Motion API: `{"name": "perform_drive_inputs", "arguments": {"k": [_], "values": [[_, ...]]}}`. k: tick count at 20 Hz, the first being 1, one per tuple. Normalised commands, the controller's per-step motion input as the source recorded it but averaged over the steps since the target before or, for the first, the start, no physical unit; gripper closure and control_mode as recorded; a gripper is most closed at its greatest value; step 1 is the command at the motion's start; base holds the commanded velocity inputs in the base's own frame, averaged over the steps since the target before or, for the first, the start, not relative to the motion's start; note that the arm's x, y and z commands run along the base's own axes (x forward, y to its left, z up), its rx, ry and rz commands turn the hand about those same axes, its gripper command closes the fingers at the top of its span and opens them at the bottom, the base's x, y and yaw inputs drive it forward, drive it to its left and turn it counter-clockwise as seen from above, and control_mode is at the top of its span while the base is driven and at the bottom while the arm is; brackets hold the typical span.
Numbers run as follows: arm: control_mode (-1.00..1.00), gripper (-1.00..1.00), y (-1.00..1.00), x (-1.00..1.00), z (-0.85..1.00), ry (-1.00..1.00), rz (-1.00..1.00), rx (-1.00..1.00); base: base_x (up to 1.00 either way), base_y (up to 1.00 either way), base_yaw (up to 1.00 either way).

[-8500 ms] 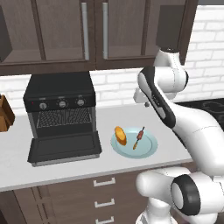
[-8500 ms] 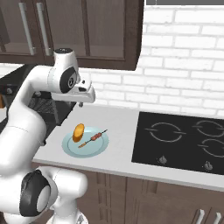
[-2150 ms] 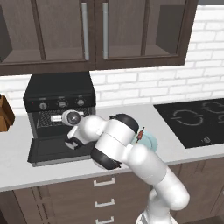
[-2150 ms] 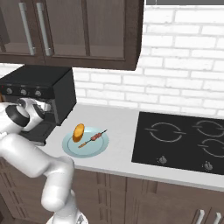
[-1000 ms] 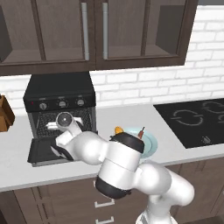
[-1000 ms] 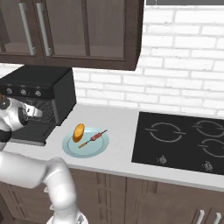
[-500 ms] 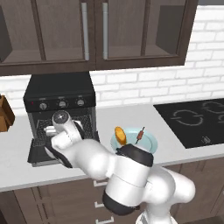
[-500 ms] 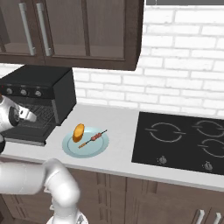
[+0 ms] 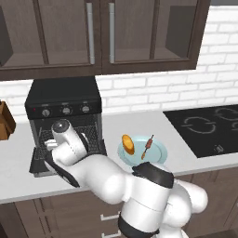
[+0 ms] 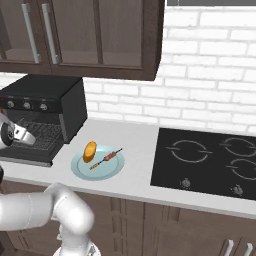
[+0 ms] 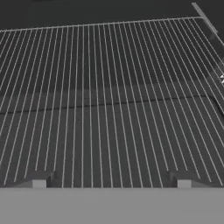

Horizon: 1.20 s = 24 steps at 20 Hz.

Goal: Pick up the kebab skewer and baguette bread, and place them inside the toaster oven. Close the toaster oven door and start by setting the timer.

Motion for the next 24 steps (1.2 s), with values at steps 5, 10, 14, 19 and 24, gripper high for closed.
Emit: {"name": "perform_drive_inputs", "arguments": {"k": [5, 10, 14, 19, 24], "values": [[-1.00, -1.00, -0.07, -0.28, 0.02, 0.00, 0.00, 0.00, 0.00, 0.00, 0.00], [-1.00, -1.00, -0.67, -0.25, 0.31, 0.00, 0.00, 0.01, 0.00, 0.00, 0.00], [-1.00, -1.00, -0.98, -0.25, 0.29, 0.00, 0.00, 0.01, 0.00, 0.00, 0.00], [-1.00, -1.00, -1.00, -0.36, 0.00, 0.00, 0.00, 0.00, 0.00, 0.00, 0.00], [-1.00, -1.00, -1.00, -0.24, 0.00, 0.03, 0.00, 0.00, 0.00, 0.00, 0.00]]}}
